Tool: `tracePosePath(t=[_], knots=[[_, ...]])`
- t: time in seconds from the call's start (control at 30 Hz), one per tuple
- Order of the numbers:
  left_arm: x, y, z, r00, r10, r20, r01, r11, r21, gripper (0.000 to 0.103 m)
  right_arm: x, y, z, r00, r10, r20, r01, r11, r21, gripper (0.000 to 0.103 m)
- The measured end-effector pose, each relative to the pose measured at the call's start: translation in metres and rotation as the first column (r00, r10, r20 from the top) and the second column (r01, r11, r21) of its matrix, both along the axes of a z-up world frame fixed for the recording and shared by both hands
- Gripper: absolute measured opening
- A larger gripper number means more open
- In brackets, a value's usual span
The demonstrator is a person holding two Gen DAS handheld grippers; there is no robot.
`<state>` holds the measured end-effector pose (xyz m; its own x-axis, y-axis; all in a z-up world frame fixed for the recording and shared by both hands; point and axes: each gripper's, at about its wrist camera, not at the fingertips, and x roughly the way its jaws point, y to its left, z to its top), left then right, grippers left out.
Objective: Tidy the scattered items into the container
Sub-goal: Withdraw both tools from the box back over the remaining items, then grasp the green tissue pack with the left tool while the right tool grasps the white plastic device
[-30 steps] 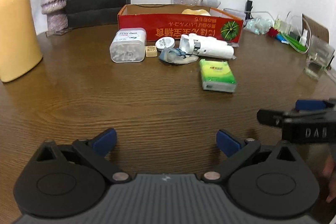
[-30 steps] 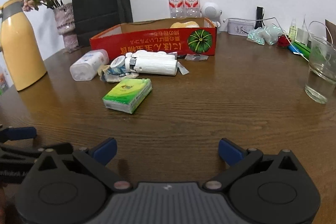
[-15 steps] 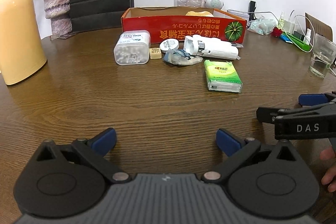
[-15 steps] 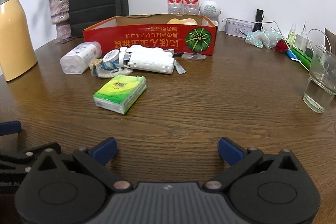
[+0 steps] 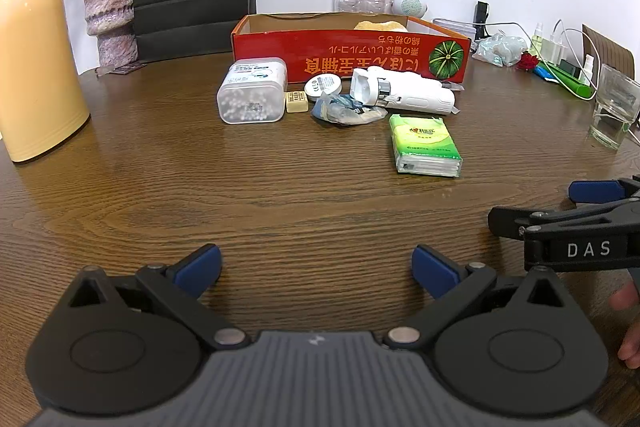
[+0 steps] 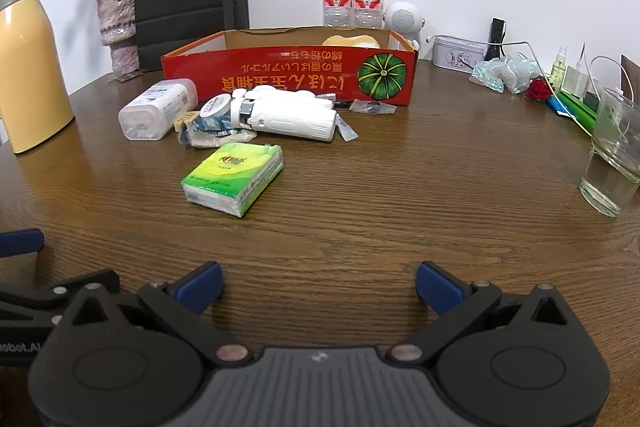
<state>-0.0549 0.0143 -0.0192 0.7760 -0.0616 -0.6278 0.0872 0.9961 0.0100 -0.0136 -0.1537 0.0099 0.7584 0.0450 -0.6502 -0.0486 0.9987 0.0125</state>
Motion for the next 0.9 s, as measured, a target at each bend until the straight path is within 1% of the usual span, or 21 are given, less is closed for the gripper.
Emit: tracePosePath(t=[0.8, 0.9], knots=[[-0.0002, -0.0001, 0.0004, 1.0, 0.0, -0.002, 0.0, 1.0, 0.0, 0.103, -0.0007, 0.0011, -0.0007, 1.0, 0.0, 0.003, 0.0, 1.0, 0.001, 0.103], [0.0024, -0.0025, 0.005, 1.0, -0.021, -0.022, 0.02, 1.0, -0.007, 0.103, -0.0015, 0.0011, -0.0007, 1.0, 0.002, 0.003, -0.002, 1.0, 0.0, 0.103]])
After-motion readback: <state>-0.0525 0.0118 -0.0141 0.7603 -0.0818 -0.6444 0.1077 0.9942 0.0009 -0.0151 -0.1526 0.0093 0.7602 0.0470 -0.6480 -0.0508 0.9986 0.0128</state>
